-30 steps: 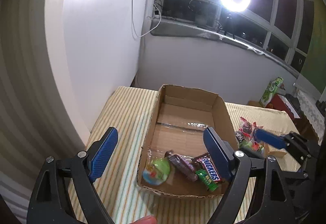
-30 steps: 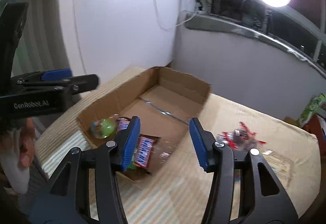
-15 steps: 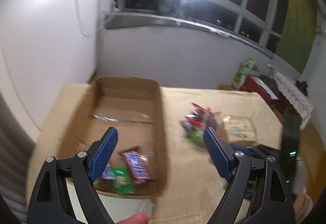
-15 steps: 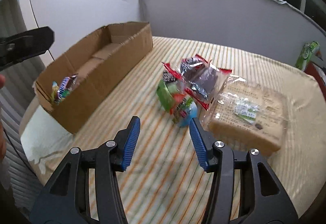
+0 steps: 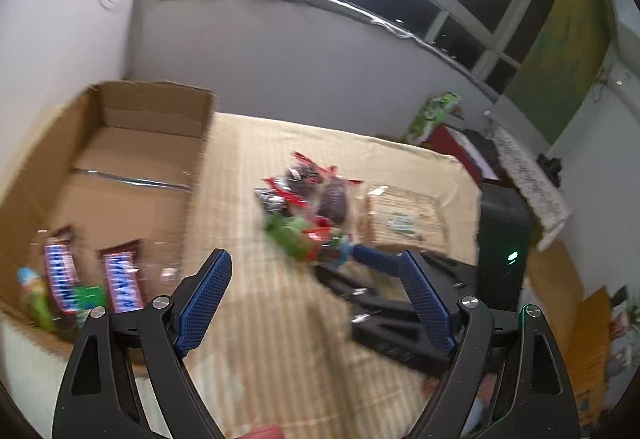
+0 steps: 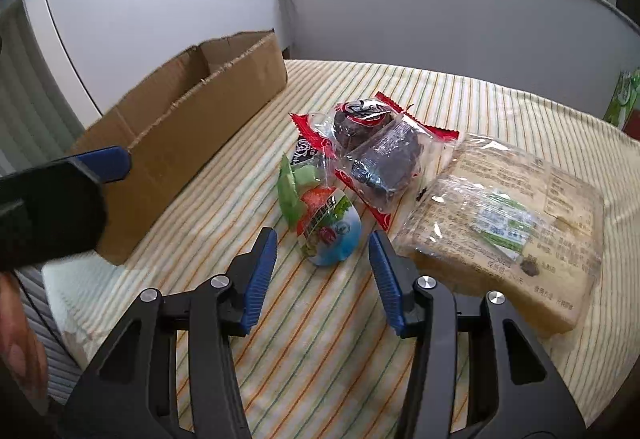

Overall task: Organize snacks
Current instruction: 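Grasp the egg-shaped candy with the right gripper while the left grasps a green candy stick, then carry both held candies over the box and open both grippers, then lift both open grippers away from the box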

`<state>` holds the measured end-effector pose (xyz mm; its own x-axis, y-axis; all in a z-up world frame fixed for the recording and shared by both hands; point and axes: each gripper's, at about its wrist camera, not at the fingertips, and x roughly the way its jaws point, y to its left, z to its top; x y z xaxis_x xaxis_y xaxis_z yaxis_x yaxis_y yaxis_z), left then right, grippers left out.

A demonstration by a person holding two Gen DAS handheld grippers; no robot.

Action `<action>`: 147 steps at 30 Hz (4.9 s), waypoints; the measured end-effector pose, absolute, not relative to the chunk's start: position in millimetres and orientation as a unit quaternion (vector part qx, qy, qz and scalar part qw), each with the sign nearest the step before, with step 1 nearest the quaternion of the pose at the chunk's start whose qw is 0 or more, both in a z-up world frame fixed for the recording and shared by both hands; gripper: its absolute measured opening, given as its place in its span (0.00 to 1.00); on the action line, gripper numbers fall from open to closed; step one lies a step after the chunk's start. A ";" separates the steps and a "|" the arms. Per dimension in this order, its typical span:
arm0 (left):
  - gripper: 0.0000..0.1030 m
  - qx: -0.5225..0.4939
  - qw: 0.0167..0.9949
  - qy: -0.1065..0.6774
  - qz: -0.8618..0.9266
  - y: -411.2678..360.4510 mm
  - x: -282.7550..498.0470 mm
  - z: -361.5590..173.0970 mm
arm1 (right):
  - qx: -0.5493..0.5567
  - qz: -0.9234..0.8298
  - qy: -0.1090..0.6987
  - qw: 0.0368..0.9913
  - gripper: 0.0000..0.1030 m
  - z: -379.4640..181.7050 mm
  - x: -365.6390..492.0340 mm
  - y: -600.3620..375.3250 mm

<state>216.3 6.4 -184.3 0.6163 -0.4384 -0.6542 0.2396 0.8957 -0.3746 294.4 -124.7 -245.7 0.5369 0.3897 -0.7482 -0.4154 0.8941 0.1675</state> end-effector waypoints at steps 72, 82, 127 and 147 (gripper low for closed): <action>0.06 0.006 0.954 0.277 -0.115 12.2 157.2 -110.1 | -0.030 0.201 0.305 0.931 0.21 -126.9 170.6 -136.7; 0.06 -0.016 0.965 0.242 -0.097 63.1 137.4 -90.9 | -0.068 0.218 0.298 0.927 0.21 -111.8 173.6 -79.3; 0.74 -0.053 0.957 0.285 0.008 153.0 194.4 -144.4 | -0.062 0.210 0.331 0.918 0.57 -155.3 250.3 -41.0; 0.74 -0.039 0.950 0.307 -0.046 87.1 204.1 -139.6 | -0.009 0.182 0.399 0.899 0.57 -220.3 259.7 -119.1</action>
<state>204.1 87.1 -139.6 0.8076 -0.1108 -0.5792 0.0626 0.9927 -0.1027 259.7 -119.1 -220.3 0.6155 0.3202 -0.7202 -0.3341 0.9336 0.1295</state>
